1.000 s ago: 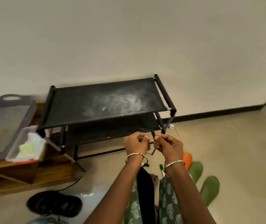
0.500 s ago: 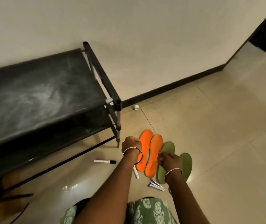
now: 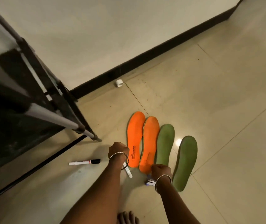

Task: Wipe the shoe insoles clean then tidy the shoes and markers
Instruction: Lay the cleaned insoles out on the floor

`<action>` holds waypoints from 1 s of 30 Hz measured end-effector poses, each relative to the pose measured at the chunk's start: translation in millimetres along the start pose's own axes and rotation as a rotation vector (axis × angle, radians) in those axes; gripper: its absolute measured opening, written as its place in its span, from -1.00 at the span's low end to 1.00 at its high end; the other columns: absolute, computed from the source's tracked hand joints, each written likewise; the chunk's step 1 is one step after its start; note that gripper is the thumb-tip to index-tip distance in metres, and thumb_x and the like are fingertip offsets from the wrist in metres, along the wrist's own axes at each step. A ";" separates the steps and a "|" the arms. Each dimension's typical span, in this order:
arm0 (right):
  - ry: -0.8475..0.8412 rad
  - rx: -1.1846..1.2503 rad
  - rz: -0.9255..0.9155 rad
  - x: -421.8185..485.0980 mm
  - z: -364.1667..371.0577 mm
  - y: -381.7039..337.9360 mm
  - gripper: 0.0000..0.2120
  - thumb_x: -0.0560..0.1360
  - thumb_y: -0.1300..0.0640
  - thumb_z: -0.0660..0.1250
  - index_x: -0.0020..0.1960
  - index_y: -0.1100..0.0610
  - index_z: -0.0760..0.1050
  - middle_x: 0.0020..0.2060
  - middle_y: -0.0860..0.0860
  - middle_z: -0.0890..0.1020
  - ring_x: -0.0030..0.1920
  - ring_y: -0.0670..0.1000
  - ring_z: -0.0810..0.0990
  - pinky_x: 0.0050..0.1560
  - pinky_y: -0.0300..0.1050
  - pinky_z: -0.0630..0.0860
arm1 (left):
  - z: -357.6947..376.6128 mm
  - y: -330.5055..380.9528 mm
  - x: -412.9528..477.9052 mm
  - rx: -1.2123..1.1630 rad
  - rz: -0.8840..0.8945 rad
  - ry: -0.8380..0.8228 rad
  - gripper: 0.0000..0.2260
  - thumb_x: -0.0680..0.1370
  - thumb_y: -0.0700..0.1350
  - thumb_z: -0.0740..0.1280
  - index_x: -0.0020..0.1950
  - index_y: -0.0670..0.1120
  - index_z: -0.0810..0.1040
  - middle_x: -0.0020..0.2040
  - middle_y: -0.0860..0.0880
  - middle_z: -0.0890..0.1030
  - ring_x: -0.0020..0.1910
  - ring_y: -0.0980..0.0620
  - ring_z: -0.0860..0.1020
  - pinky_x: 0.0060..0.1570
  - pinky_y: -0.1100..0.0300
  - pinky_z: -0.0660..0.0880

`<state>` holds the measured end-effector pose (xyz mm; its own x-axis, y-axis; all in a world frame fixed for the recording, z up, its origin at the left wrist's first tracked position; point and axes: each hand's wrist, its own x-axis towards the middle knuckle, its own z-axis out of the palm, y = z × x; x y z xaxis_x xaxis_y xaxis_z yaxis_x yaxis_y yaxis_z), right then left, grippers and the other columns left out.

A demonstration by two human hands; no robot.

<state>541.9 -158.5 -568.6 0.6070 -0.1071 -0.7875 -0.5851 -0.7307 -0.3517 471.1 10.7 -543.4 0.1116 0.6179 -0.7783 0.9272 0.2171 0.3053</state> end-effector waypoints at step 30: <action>-0.200 0.442 0.123 -22.4 26.1 -29.5 -0.78 0.38 0.46 0.48 -0.18 0.23 0.48 -0.28 0.19 0.59 -0.33 0.09 0.55 -0.58 -0.27 0.46 | -18.0 7.7 10.7 -0.079 0.122 0.006 -0.84 0.43 -0.12 0.46 -0.27 -0.04 0.50 -0.18 -0.07 0.62 -0.17 -0.13 0.60 -0.20 0.18 0.47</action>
<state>531.5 -116.9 -553.8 0.4296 -0.0112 -0.9029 -0.8438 -0.3610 -0.3970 473.1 32.6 -539.5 0.2195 0.6479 -0.7294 0.8758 0.1987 0.4399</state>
